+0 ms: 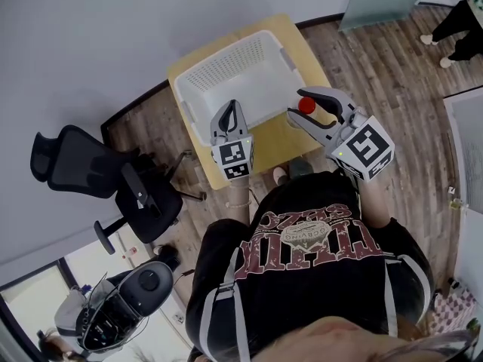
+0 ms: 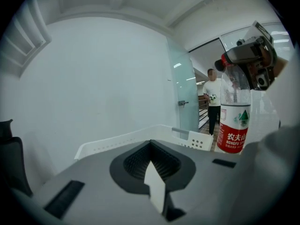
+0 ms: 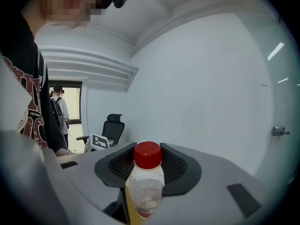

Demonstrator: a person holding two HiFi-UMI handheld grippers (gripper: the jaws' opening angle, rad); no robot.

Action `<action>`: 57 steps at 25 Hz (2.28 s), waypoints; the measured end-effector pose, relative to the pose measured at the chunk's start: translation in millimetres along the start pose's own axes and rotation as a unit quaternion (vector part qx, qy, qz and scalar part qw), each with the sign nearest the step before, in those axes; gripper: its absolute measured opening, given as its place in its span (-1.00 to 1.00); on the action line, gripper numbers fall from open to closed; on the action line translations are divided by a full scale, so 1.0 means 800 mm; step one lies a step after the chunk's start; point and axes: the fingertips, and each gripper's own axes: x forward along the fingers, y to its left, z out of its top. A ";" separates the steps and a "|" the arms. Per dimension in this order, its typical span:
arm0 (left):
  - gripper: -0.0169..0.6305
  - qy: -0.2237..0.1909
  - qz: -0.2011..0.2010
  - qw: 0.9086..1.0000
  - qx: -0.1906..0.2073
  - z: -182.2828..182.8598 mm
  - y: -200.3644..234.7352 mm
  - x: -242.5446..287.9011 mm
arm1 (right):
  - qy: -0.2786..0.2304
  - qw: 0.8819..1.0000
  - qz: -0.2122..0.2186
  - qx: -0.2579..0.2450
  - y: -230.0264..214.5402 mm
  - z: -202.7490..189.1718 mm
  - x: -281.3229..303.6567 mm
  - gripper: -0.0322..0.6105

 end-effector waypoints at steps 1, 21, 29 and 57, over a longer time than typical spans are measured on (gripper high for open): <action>-0.81 0.001 -0.001 1.000 0.003 -0.001 0.000 0.000 | 0.002 1.000 -0.001 0.002 0.000 -0.003 0.001 -0.38; -0.81 0.001 0.003 1.000 0.002 0.000 -0.001 0.000 | 0.047 0.999 -0.005 0.009 -0.005 -0.085 0.018 -0.38; -0.81 0.001 0.006 1.000 0.008 -0.001 -0.006 0.001 | 0.057 0.998 0.002 0.020 -0.005 -0.119 0.021 -0.38; -0.81 0.002 0.014 1.000 0.027 -0.003 -0.022 -0.002 | 0.097 0.995 0.005 0.037 -0.009 -0.209 0.029 -0.38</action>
